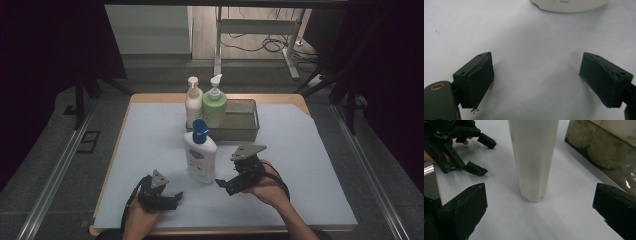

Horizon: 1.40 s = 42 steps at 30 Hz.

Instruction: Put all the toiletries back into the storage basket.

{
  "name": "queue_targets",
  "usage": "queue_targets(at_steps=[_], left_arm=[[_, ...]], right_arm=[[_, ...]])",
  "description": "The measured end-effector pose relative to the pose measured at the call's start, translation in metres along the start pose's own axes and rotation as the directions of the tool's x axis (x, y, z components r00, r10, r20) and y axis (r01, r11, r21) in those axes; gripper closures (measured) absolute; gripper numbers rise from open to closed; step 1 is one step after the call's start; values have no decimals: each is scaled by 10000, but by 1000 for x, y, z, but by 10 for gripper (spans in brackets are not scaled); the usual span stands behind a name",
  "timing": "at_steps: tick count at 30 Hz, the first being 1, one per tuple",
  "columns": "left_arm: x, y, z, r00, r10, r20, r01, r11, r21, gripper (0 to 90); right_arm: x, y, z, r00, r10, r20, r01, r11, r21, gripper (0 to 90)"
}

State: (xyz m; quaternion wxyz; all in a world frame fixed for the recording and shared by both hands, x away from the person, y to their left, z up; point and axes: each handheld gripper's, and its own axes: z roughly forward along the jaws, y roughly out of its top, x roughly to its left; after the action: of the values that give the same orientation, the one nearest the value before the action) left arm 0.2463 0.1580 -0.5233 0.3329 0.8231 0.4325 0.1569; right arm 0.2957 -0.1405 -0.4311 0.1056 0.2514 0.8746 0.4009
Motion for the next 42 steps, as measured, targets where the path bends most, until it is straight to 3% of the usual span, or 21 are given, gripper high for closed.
queue_targets(at_steps=[5, 16, 23, 31, 42], left_arm=[[0, 0, 0, 10000, 1, -3, -1, 10000, 2, 120], [0, 0, 0, 10000, -1, -5, 1, 10000, 3, 120], [0, 0, 0, 10000, 0, -10, 0, 10000, 10, 120], [0, 0, 0, 10000, -5, -11, 5, 10000, 12, 120], [0, 0, 0, 10000, -5, -13, 5, 10000, 21, 120]], right_arm=[[3, 11, 4, 9999, 131, -65, -133, 9995, -289, 0], [4, 32, 17, 9996, 57, 293, -38, 9980, -636, 49], [4, 46, 25, 9992, 175, 347, -142, 9957, -920, 127], [8, 54, 39, 9978, -73, 662, 144, 9941, -1077, 201], [13, 63, 49, 9986, -237, 471, 296, 9911, -1296, 362]])
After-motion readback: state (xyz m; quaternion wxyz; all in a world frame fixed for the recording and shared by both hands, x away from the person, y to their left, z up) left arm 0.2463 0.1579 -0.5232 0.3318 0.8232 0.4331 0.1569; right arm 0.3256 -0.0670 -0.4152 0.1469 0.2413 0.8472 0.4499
